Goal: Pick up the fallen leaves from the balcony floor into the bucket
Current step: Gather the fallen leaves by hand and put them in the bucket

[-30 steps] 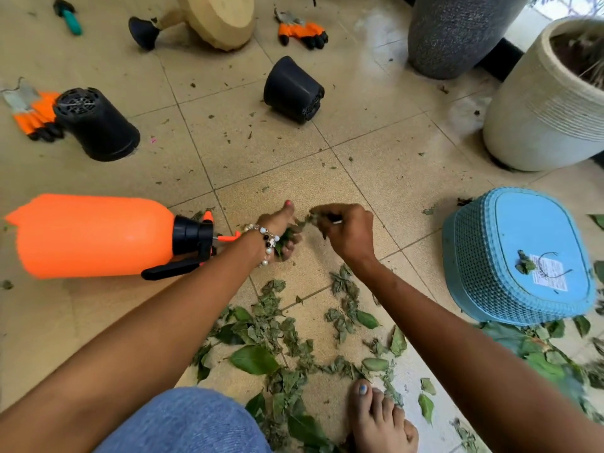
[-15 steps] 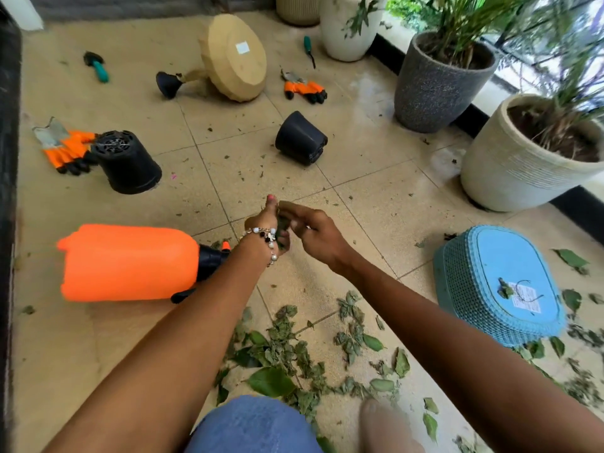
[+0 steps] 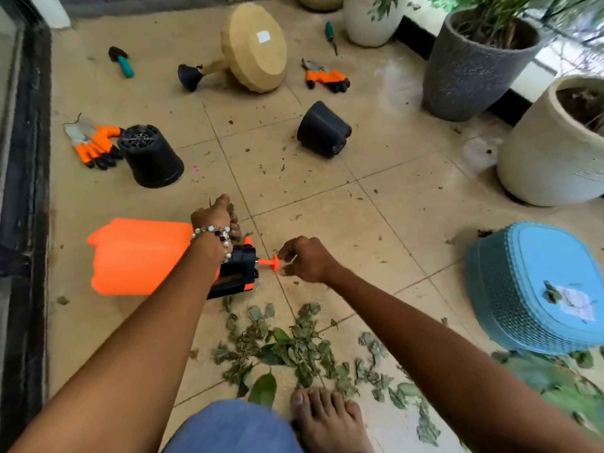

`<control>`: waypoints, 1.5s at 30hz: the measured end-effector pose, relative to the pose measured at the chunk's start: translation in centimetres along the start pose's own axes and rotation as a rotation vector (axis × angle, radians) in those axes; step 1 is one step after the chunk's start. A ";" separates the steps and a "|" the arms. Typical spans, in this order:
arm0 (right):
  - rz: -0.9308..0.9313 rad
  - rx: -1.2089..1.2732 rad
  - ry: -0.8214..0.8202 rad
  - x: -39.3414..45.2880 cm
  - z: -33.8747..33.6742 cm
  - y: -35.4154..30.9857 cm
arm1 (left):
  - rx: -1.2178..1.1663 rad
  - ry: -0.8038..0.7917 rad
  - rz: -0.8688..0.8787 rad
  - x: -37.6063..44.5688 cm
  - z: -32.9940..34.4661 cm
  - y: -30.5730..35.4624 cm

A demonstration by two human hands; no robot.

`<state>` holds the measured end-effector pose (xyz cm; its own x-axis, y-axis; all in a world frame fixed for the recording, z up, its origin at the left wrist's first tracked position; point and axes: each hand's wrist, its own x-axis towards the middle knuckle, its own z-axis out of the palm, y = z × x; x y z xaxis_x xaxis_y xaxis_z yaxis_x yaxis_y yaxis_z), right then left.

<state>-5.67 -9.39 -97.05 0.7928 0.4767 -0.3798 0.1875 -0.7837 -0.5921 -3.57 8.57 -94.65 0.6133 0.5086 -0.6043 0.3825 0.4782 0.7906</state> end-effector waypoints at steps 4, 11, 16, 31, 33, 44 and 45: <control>-0.048 -0.287 0.000 3.1 3.3 0.1 | -0.061 0.000 -0.008 1.0 0.7 0.2; -0.101 -0.354 0.037 6.0 5.3 -1.0 | -0.077 -0.077 0.015 1.8 1.0 1.5; -0.129 -0.112 0.103 6.7 5.2 -1.3 | -0.089 -0.142 0.048 2.0 0.3 2.0; 0.319 0.153 0.518 7.9 -0.1 0.9 | -0.378 -0.108 0.162 3.4 -2.3 3.3; 0.489 0.282 0.540 7.6 0.5 0.5 | -0.359 -0.019 0.135 4.1 -3.4 2.4; 0.399 0.690 0.458 8.2 5.6 -3.1 | -0.090 -0.116 -0.023 6.1 -6.0 -1.4; 0.308 0.621 0.427 8.5 6.0 -3.2 | -0.083 -0.146 -0.024 6.1 -6.1 -1.3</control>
<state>-3.07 -0.46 -102.68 0.9325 -0.0155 -0.3609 -0.3317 -0.4319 -0.8387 -4.53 15.44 -99.98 0.7007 0.3899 -0.5975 0.3433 0.5499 0.7614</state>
